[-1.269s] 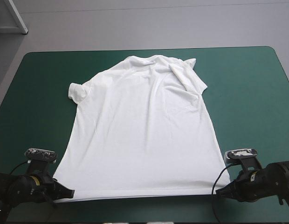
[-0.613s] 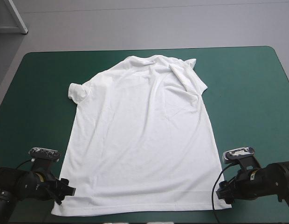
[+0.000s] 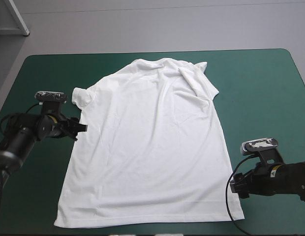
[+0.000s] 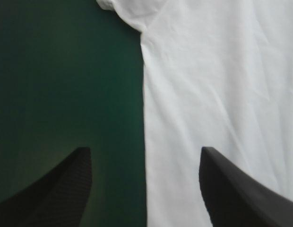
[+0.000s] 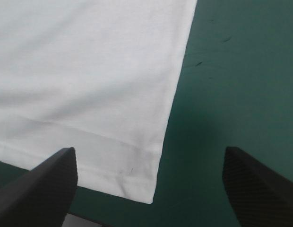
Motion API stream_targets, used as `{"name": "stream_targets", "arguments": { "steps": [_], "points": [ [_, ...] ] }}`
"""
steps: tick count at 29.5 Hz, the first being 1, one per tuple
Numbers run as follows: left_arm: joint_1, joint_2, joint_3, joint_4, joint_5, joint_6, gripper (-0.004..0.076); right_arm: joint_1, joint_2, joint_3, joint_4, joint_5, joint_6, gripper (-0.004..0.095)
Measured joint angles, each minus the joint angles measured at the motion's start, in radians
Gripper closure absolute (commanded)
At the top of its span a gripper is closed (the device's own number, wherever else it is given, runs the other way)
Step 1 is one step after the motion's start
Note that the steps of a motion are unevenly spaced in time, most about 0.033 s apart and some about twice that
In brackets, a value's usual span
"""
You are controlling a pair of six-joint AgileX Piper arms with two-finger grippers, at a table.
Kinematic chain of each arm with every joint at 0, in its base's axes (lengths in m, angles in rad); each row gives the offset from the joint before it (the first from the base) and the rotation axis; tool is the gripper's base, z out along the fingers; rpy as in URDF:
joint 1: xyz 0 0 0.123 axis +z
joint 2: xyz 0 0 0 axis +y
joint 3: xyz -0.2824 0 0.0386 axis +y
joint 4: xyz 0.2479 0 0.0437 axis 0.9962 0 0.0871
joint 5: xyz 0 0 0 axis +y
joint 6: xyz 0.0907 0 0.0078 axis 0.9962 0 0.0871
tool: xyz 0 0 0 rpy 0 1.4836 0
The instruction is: Fold the cloth
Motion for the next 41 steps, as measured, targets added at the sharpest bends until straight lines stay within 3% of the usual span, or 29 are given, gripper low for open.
{"name": "stream_targets", "arguments": {
  "steps": [6, 12, 26, 31, 36, 41],
  "points": [
    [0.069, 0.278, -0.13, -0.063, -0.083, 0.036, 0.0256, 0.0, 0.0, -0.031, -0.022, -0.002, 0.014, 0.0145],
    [0.069, 0.473, -0.25, -0.087, -0.101, 0.057, 0.0256, 0.0, 0.016, -0.043, -0.049, -0.006, 0.019, 0.0166],
    [0.068, 0.583, -0.31, -0.155, -0.118, 0.066, 0.0281, 0.0, 0.186, -0.09, -0.049, -0.127, 0.024, 0.0166],
    [0.058, 0.592, -0.32, -0.169, -0.114, 0.071, 0.0433, 0.0, 0.293, -0.186, -0.049, -0.179, 0.024, 0.0166],
    [0.054, 0.593, -0.32, -0.173, -0.111, 0.08, 0.0696, 0.0, 0.431, -0.299, -0.056, -0.218, 0.012, 0.0223],
    [0.05, 0.593, -0.32, -0.183, -0.111, 0.107, 0.0702, 0.0, 0.592, -0.426, -0.057, -0.239, -0.019, 0.0253]
  ]
}}
